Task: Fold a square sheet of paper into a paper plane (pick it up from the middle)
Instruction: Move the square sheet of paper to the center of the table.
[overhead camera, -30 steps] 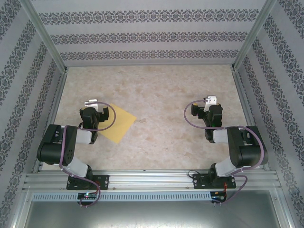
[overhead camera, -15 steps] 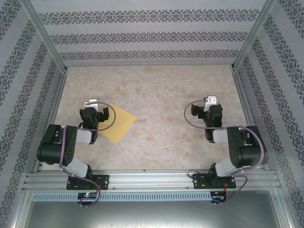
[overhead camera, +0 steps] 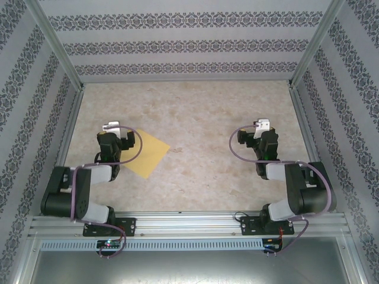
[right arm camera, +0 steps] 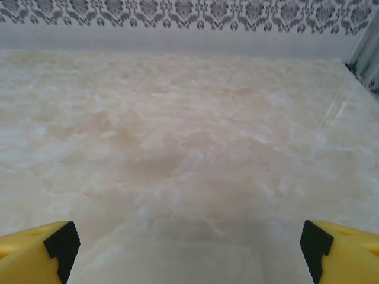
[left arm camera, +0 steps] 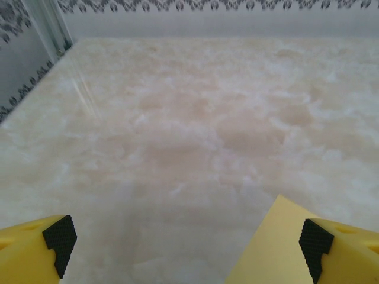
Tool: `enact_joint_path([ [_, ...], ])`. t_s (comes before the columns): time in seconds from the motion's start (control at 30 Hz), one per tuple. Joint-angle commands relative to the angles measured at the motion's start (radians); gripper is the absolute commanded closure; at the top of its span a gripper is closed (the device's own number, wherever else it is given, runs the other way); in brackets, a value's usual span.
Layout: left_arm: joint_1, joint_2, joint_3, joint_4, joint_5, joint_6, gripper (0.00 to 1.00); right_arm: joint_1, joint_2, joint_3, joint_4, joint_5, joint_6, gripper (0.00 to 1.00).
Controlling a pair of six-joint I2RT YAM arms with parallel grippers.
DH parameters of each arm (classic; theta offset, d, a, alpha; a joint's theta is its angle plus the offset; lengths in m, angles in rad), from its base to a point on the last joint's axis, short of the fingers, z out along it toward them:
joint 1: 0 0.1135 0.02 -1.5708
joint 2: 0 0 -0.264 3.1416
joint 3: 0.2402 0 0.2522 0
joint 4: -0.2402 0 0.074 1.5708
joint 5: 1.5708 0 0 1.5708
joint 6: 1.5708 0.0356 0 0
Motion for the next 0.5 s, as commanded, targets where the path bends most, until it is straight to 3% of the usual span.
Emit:
enact_joint_path([
  [0.0,0.009,-0.144,0.033,-0.192,0.006,-0.055,0.0,0.012,-0.135,0.03,-0.178,0.062,0.023,0.02],
  [0.07,0.009,-0.238,0.08,-0.355,-0.027,-0.173,0.0,0.014,-0.233,0.093,-0.403,0.094,0.094,0.02],
  [0.1,0.009,-0.278,0.142,-0.53,-0.108,-0.326,0.0,0.013,-0.279,0.13,-0.502,0.125,0.17,0.02],
  [0.17,0.011,-0.316,0.272,-0.859,-0.197,-0.551,0.0,0.012,-0.347,0.216,-0.756,0.195,0.392,0.02],
  [0.2,0.012,-0.314,0.326,-0.964,-0.164,-0.593,0.0,0.007,-0.373,0.266,-0.887,0.189,0.528,0.02],
  [0.27,0.011,-0.29,0.39,-1.039,0.025,-0.543,0.0,-0.011,-0.4,0.335,-1.035,0.007,0.552,0.02],
  [0.37,0.008,-0.228,0.413,-1.024,0.338,-0.55,0.0,-0.012,-0.414,0.285,-0.978,-0.211,0.655,0.02],
  [0.47,-0.007,-0.172,0.402,-0.991,0.471,-0.589,0.0,0.012,-0.382,0.26,-0.905,-0.428,0.683,0.02],
])
